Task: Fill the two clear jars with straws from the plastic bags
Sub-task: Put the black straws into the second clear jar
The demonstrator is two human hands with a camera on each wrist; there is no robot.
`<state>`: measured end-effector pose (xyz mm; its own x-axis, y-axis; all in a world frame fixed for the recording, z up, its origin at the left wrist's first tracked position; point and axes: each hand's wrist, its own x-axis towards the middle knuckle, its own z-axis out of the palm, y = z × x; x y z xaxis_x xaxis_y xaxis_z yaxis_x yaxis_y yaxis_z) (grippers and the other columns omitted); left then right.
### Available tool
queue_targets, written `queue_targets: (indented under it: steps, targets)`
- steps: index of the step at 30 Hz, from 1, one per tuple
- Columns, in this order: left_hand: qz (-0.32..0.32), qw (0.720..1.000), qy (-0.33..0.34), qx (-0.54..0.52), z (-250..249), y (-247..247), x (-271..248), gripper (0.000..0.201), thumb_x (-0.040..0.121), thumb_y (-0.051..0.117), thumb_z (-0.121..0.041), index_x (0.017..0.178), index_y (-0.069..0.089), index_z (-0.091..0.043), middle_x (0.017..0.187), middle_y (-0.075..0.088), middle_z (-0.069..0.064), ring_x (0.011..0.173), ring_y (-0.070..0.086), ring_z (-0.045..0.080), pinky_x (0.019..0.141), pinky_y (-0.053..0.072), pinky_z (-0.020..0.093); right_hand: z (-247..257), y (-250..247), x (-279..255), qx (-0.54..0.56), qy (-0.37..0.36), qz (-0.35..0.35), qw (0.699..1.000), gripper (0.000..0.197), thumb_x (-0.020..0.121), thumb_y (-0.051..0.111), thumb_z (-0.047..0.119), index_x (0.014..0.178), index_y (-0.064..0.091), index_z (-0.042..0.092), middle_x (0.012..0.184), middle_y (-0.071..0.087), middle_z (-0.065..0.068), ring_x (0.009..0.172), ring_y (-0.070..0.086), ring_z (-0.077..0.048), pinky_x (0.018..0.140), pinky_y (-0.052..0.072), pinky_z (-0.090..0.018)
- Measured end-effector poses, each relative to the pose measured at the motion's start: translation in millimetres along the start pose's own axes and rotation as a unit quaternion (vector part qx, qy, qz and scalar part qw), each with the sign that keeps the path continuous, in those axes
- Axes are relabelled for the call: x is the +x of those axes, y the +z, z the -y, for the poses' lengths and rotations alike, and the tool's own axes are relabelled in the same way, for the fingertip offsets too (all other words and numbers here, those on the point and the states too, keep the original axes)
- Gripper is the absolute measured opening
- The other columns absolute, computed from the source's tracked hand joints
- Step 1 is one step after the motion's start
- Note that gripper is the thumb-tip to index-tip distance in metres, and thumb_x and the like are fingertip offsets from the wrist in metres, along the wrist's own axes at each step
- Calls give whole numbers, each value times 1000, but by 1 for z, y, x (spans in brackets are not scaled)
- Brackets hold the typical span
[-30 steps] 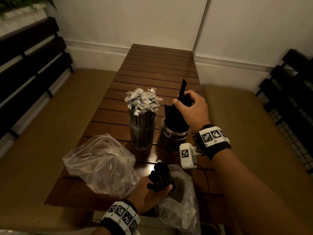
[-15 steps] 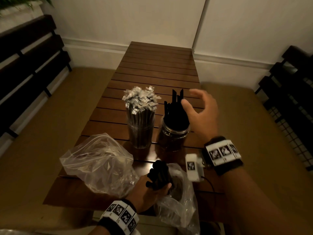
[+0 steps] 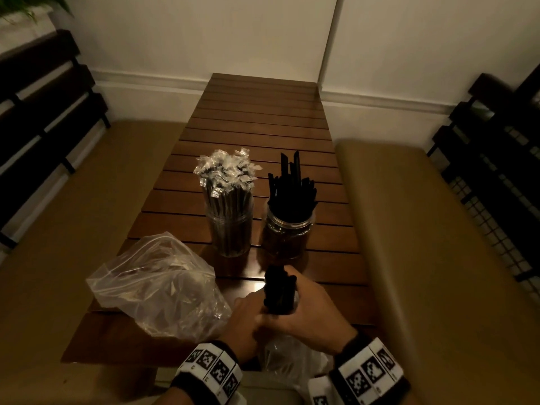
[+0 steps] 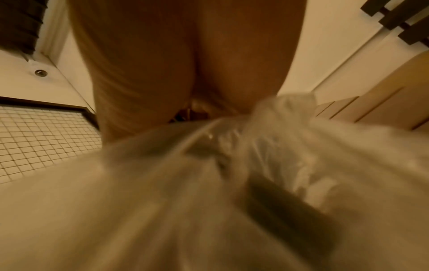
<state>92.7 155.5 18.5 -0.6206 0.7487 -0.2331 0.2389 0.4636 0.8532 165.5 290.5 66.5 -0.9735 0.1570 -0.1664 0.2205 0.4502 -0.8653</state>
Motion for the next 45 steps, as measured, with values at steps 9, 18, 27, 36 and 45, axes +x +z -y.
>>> queue_targets:
  steps: [9,18,27,36,45]
  targets:
    - [-4,997,39,66,14,4,16,35,78,54,-53,107,57,-35,110,63,-14,104,61,13,91,50,49,-10,1,15,102,-25,-104,989,26,75,72,22,97,59,17,92,64,-11,89,66,-32,82,57,-54]
    - [30,994,27,99,-23,-23,20,61,68,61,-57,122,38,-41,130,55,-7,120,56,19,102,46,46,-8,1,24,84,-9,-110,990,17,83,71,14,97,61,13,93,66,-9,89,67,-18,81,59,-37]
    - [41,966,109,232,-30,-57,35,33,93,57,-21,125,51,-26,124,59,-3,112,57,13,95,51,37,3,-10,16,83,-33,-192,977,16,85,66,31,98,64,21,92,69,-3,91,69,-21,83,57,-51]
    - [-105,969,143,169,-49,-81,56,29,93,56,-13,122,55,-19,100,59,-7,91,57,8,79,46,21,34,-36,3,105,-140,-208,962,5,93,68,12,91,70,7,84,69,-3,80,68,-16,73,58,-31]
    - [-157,980,64,105,-46,-61,85,47,85,67,-29,127,45,-25,126,51,-3,113,53,13,96,47,33,61,-68,4,229,-218,-265,911,10,94,60,14,95,69,9,96,72,-13,93,72,-23,83,57,-28]
